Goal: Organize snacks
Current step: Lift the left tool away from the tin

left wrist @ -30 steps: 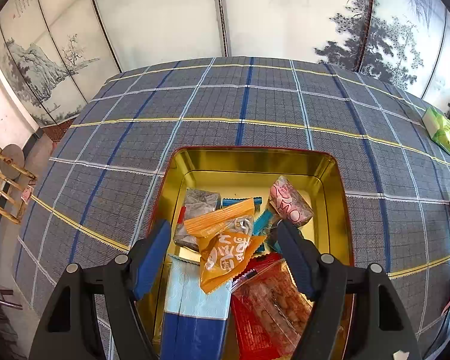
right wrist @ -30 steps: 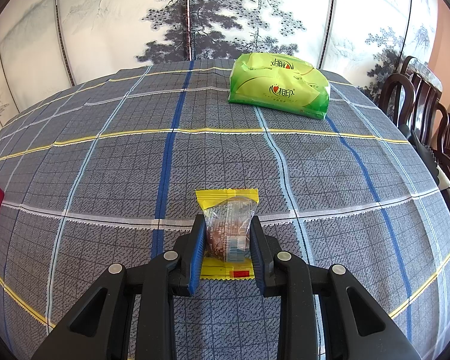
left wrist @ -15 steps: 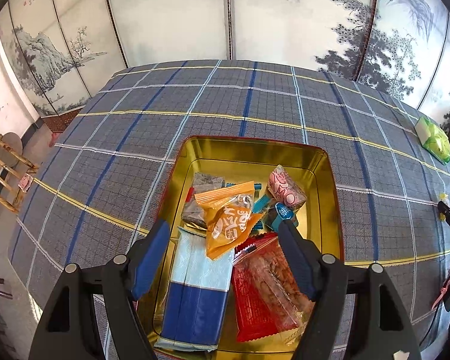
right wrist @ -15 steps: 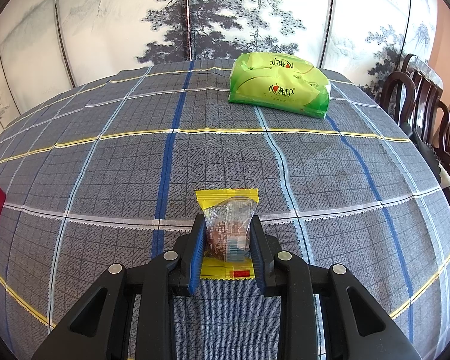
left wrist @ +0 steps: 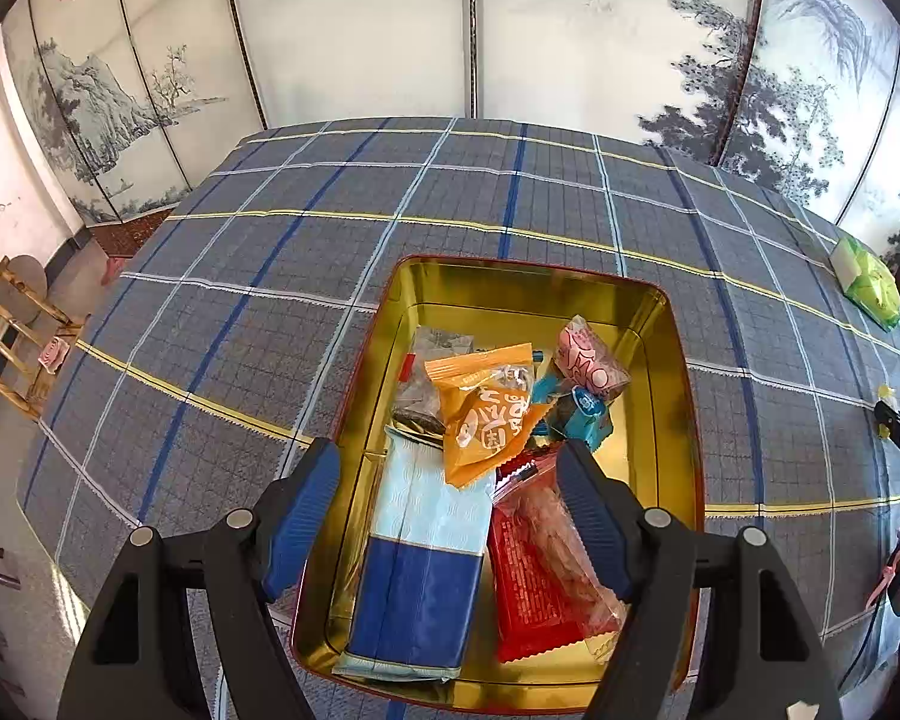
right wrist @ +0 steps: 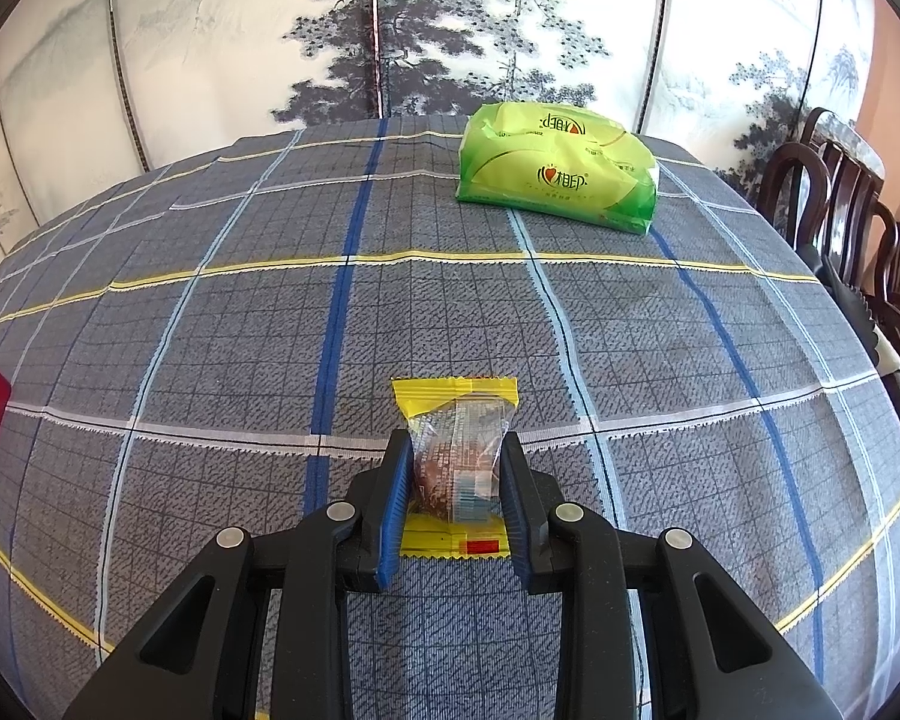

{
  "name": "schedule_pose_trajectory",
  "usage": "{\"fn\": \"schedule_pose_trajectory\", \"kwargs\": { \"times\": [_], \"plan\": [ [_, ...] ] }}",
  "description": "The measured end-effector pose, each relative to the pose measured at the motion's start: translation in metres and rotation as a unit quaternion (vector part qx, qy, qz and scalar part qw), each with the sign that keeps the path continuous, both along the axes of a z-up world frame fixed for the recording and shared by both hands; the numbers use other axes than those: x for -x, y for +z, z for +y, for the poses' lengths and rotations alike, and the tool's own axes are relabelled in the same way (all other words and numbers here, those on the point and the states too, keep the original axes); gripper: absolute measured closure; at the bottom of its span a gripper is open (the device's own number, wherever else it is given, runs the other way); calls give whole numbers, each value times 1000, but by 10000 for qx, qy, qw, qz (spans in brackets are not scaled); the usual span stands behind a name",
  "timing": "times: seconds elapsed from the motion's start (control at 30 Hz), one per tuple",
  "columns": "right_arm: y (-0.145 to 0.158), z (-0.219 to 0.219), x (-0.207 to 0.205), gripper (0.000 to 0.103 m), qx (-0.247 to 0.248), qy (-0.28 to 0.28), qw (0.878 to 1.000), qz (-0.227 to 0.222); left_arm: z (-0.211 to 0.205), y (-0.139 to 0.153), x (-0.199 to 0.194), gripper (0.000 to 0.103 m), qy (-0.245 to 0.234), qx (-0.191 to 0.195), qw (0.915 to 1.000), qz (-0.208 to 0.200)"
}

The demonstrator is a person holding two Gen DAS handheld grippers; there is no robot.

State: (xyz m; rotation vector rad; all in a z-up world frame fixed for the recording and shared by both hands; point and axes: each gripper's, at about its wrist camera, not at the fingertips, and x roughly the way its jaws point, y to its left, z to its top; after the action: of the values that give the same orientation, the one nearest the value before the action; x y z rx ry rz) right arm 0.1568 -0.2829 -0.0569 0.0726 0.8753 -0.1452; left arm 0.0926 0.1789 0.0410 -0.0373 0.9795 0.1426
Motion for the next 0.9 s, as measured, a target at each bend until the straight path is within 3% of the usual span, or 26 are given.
{"fn": "schedule_pose_trajectory", "kwargs": {
  "times": [0.57,0.9],
  "plan": [
    [10,16,9,76,186,13,9997,127,13,6,14,26,97,121,9998,-113],
    [25,41,21,76,-11,246,9997,48,24,9,21,26,208,226,9994,-137]
  ]
}}
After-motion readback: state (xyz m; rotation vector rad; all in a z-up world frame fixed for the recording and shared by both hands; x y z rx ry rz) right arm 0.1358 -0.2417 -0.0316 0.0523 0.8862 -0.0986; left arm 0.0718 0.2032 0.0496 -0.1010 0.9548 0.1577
